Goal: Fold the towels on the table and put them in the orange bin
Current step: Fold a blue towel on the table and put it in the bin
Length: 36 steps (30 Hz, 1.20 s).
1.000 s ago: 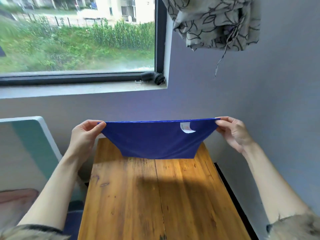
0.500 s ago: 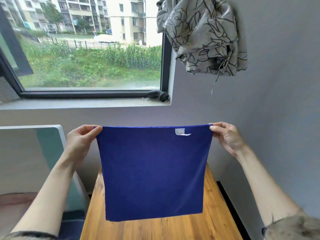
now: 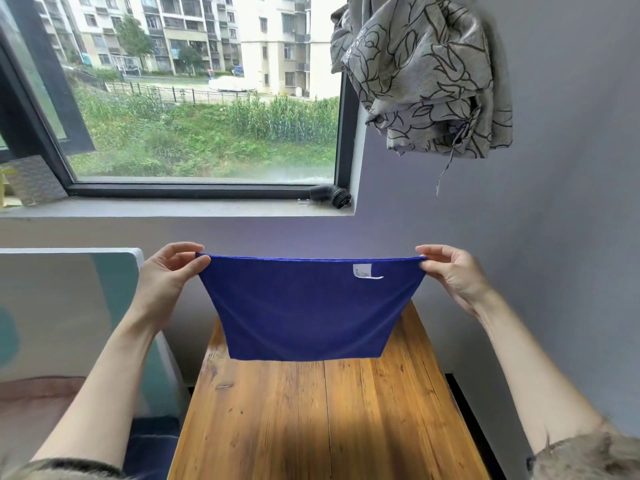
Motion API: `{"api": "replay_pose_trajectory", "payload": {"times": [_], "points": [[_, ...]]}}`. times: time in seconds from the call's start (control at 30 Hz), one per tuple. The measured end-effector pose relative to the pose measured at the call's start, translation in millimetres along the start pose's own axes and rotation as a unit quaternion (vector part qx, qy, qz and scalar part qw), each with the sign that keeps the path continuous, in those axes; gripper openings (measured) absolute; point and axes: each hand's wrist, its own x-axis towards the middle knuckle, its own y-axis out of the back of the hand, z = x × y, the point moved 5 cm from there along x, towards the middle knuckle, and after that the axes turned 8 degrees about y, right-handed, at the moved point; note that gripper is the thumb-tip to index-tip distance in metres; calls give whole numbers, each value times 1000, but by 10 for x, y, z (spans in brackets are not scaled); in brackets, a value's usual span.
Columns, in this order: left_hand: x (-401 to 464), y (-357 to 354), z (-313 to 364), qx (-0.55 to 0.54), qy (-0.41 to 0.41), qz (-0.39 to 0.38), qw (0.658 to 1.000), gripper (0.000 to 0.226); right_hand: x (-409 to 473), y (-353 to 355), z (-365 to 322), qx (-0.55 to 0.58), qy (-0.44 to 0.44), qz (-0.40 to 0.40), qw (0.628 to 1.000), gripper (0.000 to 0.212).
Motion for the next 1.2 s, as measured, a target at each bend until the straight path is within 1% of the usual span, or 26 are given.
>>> {"api": "replay_pose_trajectory", "payload": {"times": [0.07,0.13,0.23,0.33,0.4,0.47,0.57,0.63,0.73,0.87,0.93,1.1,1.2], "points": [[7,9,4,47,-17,-1,999,19,11,-33,5,-35,4,-12,999,24],[11,16,-34,78,-20,4,997,16,21,-62,24,-45,12,-12,999,23],[23,20,-132,92,-11,14,996,15,56,-94,95,-31,13,-4,999,23],[75,-15,-278,99,8,21,995,11,108,-135,251,-34,-6,-4,999,22],[132,-59,-420,120,28,22,992,10,160,-174,408,-76,-24,1,997,22],[206,-107,-587,140,50,18,989,10,227,-214,602,-141,-46,5,989,19],[342,-186,-831,175,83,8,981,9,327,-279,868,-260,-75,-11,963,21],[426,-237,-936,181,95,5,979,9,379,-314,948,-305,-70,-9,950,22],[546,-282,-967,172,100,23,980,9,472,-359,914,-338,-35,16,940,23],[683,-304,-783,142,60,44,987,7,605,-361,729,-313,22,76,946,23],[697,-307,-685,128,43,40,990,7,617,-340,648,-290,43,92,952,22],[519,-291,-714,114,54,0,992,11,412,-285,674,-243,55,97,964,21],[231,-242,-978,151,72,-24,986,13,76,-234,974,-247,26,64,967,23]]}}
